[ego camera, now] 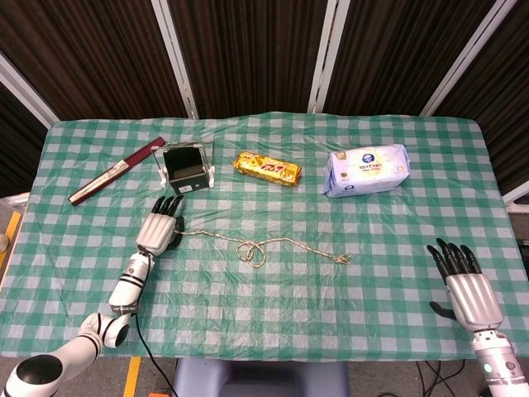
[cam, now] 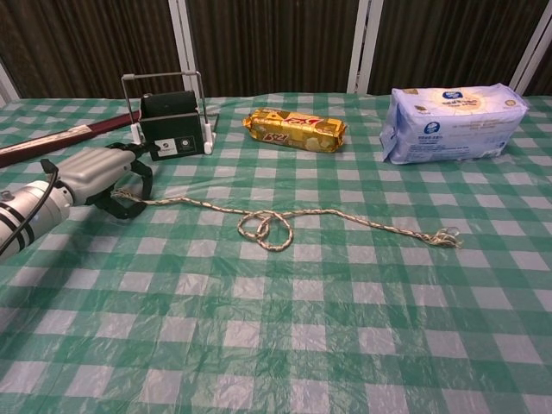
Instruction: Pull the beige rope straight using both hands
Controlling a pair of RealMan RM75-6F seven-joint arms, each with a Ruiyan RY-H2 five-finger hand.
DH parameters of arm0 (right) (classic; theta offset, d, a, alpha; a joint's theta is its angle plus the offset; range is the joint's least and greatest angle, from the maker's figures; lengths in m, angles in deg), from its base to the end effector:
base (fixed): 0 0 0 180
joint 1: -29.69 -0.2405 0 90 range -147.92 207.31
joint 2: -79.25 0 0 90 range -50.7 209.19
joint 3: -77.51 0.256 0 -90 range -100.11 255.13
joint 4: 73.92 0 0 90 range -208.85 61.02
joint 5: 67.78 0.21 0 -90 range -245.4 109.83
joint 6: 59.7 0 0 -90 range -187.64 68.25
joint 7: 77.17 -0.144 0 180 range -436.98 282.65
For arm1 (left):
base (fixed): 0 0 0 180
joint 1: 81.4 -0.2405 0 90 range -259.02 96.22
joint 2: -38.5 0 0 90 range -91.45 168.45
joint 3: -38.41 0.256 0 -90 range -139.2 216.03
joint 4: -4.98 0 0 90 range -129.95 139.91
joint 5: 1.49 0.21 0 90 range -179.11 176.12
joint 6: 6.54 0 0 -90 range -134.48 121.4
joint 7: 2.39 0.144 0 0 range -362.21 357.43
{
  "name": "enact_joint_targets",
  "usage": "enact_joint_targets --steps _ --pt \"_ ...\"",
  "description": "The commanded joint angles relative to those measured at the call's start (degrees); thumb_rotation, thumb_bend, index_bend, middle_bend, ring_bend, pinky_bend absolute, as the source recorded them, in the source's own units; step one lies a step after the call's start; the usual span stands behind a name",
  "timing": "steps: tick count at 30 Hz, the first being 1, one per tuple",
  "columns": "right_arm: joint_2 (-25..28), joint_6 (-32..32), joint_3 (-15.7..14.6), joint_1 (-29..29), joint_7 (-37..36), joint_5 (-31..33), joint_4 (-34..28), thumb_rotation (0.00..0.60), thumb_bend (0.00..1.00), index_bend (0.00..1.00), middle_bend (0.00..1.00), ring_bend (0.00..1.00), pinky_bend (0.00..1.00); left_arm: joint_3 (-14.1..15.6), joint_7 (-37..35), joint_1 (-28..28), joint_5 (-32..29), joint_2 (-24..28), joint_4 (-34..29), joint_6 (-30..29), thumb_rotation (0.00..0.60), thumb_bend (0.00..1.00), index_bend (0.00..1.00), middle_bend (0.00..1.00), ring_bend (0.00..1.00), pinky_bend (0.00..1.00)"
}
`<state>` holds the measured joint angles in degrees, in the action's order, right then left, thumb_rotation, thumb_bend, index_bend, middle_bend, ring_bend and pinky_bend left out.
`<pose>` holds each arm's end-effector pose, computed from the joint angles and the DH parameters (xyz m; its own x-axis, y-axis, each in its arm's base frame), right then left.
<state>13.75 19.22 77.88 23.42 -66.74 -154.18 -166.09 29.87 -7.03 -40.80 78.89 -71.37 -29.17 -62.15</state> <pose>-0.3135 -0.1779 0.1310 0.5414 -0.1354 0.8298 -0.8405 -0.0642 0.5379 -0.2403 0.3873 -0.0527 0.5311 0.1317 0.8370 0.8291 -0.2845 -0.4813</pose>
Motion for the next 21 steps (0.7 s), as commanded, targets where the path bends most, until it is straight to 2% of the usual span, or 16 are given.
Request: enact_joint_targets --steps 1,12,13,15,17,21 --pt "-0.1 -0.2 0.0 -0.1 0.1 -0.1 0.0 0.6 0.21 0.0 0.0 0.0 0.0 0.1 0.4 -0.1 0.1 0.0 0.1 -0.7 0.6 0.42 0.61 0.01 0.0 0.0" --pt "-1.1 -1.7 -0.3 -1.4 -0.2 -1.3 0.6 0.6 0.21 0.01 0.0 0.0 0.0 1.1 1.1 -1.6 1.4 2.4 -3.8 -4.9 0.6 0.43 0.62 0.02 0.0 0.0" --pt "-1.4 -2.2 -0.2 -1.9 0.0 -1.6 0.9 0.6 0.21 0.05 0.0 0.0 0.0 1.3 1.4 -1.9 1.7 2.9 -4.6 -5.6 0.6 0.43 0.62 0.01 0.0 0.0" --pt "-3.8 -8.0 0.3 -6.0 1.8 -2.2 2.6 0.6 0.21 0.15 0.0 0.0 0.0 2.3 2.7 -3.5 3.1 5.4 -8.6 -9.5 0.6 0.43 0.62 0.01 0.0 0.0" --pt "-5.3 -9.3 0.8 -7.5 2.5 -2.5 3.3 0.6 0.22 0.3 0.0 0.0 0.0 2.5 4.3 -4.4 3.4 7.2 -11.5 -11.0 0.6 0.43 0.62 0.01 0.0 0.0" --pt "-8.9 -11.7 2.0 -10.5 5.1 -2.7 3.4 0.6 0.29 0.49 0.0 0.0 0.0 2.9 6.7 -5.8 3.4 10.4 -17.3 -12.5 0.6 0.43 0.62 0.01 0.0 0.0"
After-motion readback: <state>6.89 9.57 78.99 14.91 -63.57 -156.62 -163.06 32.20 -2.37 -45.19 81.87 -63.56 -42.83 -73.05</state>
